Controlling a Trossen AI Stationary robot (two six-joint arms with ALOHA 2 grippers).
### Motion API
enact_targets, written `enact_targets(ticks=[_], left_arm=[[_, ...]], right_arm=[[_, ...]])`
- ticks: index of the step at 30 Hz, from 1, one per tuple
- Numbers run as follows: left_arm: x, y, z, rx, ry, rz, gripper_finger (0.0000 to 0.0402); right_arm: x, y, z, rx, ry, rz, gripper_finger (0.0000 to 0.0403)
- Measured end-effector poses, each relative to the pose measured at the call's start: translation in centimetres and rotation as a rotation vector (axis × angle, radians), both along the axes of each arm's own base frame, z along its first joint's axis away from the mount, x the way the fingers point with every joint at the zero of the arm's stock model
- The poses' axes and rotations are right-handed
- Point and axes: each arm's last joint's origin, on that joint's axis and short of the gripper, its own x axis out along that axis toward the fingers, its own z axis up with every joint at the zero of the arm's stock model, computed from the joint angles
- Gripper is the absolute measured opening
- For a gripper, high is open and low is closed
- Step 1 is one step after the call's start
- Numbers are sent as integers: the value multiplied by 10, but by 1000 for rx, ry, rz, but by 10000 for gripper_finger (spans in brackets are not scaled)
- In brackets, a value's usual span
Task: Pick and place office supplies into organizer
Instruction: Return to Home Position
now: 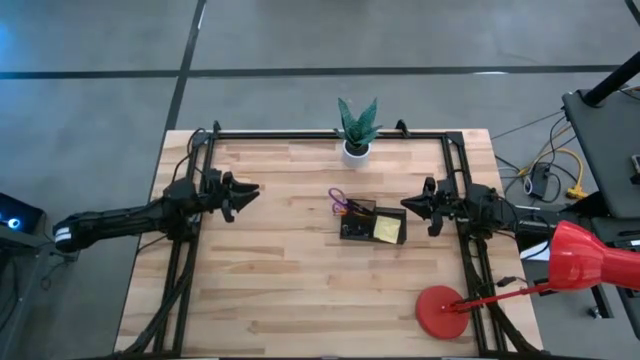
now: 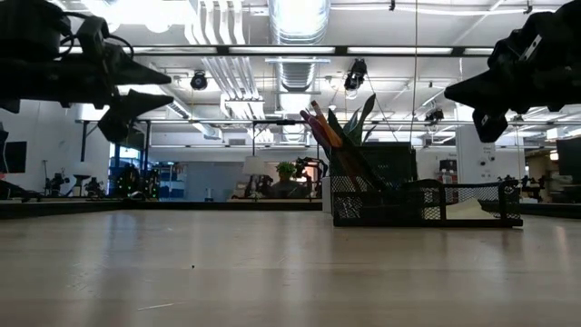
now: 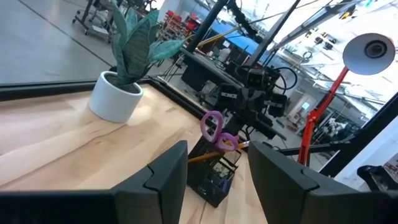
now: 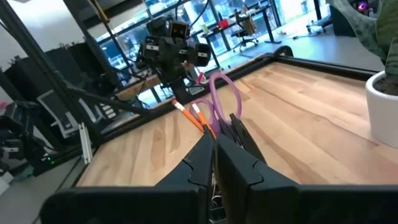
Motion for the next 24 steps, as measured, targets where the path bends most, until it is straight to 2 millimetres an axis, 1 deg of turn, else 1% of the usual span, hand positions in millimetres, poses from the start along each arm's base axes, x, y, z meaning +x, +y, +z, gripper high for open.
enact_targets(ticks=[5,10,14,22,24], left_arm=[[0,-2,0,0,0,-17,155],[-4,-9,8,22,-79,-69,155],[-9,-17,13,37,-153,-124,155],[-23,-32,23,60,-331,-259,155],[-21,-32,21,53,-309,-261,155]], right_arm=[[0,0,0,0,1,0,13],[-4,6,2,-5,-32,51,13],[-8,14,8,-13,-102,126,13],[-8,20,10,-12,-122,189,13],[-8,20,10,-12,-122,189,13]])
